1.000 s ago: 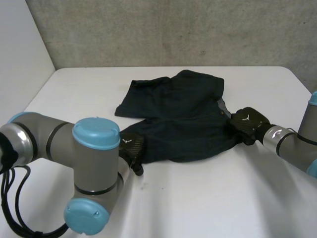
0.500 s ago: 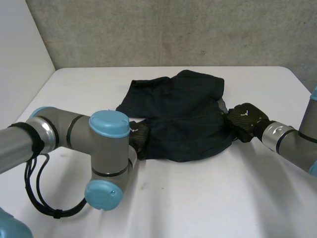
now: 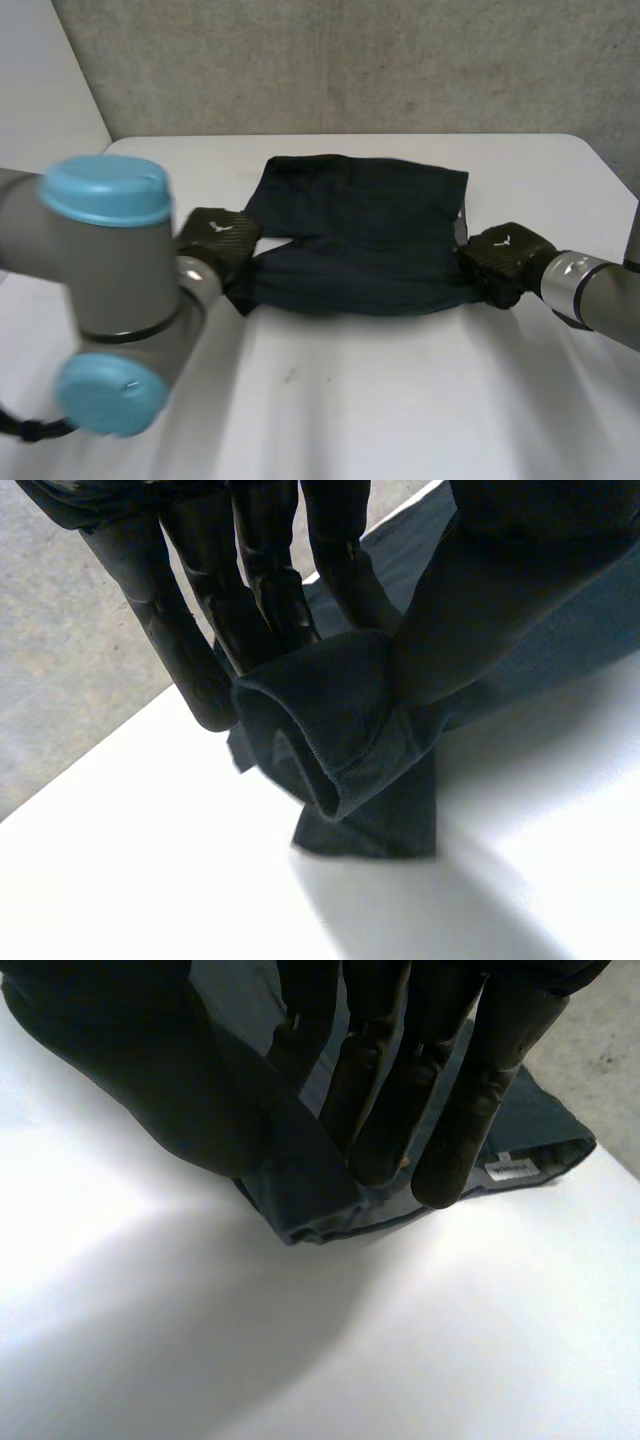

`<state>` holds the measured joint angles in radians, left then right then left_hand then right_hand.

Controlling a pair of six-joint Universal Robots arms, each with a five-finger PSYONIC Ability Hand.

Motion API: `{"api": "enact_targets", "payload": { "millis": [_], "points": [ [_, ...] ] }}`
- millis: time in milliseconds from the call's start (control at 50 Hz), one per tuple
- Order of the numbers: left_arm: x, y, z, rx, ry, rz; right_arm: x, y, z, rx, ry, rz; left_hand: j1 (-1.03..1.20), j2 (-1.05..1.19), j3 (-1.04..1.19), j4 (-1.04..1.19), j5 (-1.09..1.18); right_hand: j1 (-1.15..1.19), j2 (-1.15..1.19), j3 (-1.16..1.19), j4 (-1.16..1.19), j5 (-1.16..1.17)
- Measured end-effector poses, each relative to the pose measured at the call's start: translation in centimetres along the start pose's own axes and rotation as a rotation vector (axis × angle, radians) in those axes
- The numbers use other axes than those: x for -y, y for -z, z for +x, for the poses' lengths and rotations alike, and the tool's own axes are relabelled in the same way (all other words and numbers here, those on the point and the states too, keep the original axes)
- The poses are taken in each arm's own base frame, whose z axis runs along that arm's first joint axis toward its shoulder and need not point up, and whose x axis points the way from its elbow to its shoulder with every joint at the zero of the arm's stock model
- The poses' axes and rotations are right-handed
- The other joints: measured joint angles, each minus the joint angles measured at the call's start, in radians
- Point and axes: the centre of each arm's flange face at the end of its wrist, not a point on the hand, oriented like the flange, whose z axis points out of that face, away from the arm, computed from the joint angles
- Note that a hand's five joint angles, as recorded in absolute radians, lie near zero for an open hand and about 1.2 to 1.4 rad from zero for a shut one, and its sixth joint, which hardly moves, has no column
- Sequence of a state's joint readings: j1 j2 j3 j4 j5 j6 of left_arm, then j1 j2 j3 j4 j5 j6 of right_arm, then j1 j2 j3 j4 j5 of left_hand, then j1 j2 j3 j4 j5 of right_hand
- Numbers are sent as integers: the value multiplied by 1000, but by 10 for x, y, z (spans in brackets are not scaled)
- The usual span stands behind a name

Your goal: Fold the shorts.

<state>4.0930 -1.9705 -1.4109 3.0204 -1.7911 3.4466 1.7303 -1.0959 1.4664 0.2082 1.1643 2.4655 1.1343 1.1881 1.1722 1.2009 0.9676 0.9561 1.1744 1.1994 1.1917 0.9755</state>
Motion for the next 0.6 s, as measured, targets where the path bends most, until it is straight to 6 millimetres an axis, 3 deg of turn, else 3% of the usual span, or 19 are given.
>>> {"api": "enact_targets", "payload": {
  "millis": [140, 240, 260, 300, 420, 520, 600],
  "points": [
    [-9, 59, -23, -38, -119, -121, 7, 39, -16, 20, -10, -69, 0, 0, 0, 0, 0, 0, 4, 0, 0, 0],
    [-20, 98, -22, -118, -149, -174, 12, 71, -27, 63, -7, -126, 0, 0, 0, 0, 0, 0, 4, 0, 0, 0],
    [-20, 98, -22, -118, -149, -174, 12, 71, -27, 63, -7, -126, 0, 0, 0, 0, 0, 0, 4, 0, 0, 0],
    [-24, 120, -21, -164, -151, -183, 15, 100, -38, 112, 33, -179, 0, 0, 0, 0, 0, 0, 3, 0, 0, 0],
    [-18, 160, -19, -231, -143, -152, 20, 136, -53, 168, 120, -211, 0, 6, 7, 0, 19, 0, 3, 0, 0, 0],
    [-11, 172, -20, -242, -135, -101, 27, 151, -57, 164, 170, -183, 0, 8, 8, 0, 22, 0, 3, 0, 0, 0],
    [-1, 157, -19, -221, -130, -40, 31, 144, -50, 123, 170, -132, 0, 8, 8, 0, 22, 0, 3, 0, 0, 0]
  ]
}}
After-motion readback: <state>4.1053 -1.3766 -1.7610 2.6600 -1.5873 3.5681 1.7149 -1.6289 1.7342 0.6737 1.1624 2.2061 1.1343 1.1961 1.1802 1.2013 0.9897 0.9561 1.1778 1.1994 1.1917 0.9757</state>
